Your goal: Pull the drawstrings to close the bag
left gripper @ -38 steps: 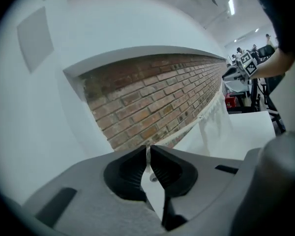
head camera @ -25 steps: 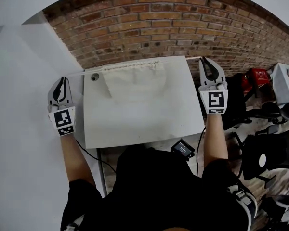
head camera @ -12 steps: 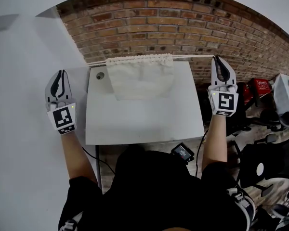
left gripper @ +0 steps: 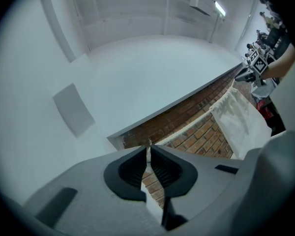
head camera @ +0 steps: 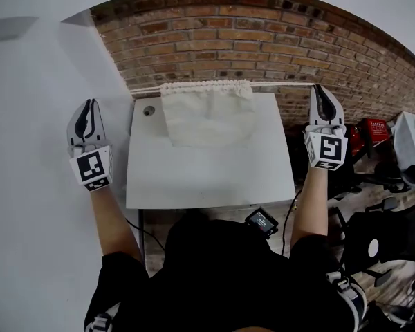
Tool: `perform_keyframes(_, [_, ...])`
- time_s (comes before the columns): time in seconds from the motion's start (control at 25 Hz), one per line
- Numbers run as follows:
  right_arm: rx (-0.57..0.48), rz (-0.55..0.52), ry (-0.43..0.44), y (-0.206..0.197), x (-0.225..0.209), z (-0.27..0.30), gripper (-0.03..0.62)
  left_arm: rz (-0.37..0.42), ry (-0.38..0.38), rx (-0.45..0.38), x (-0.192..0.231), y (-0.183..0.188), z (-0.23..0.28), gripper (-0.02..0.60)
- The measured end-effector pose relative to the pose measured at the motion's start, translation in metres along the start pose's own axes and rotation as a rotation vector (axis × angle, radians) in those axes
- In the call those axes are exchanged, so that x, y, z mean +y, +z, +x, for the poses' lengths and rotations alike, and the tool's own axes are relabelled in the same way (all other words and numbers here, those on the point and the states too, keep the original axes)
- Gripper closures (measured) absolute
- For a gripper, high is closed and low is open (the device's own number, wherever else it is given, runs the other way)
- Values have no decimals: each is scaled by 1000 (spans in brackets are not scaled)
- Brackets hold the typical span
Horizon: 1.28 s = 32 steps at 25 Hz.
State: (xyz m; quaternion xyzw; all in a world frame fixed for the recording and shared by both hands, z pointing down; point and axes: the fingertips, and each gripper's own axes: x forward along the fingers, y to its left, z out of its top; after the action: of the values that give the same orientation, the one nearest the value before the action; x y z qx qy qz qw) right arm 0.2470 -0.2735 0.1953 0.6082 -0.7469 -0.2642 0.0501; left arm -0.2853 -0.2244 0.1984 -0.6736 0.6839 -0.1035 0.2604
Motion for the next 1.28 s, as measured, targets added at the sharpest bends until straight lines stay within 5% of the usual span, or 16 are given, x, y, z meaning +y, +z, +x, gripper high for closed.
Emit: perform_keyframes(1.28, [3, 131, -23, -5, -25, -1, 562, -132, 89, -19, 21, -3, 1, 545])
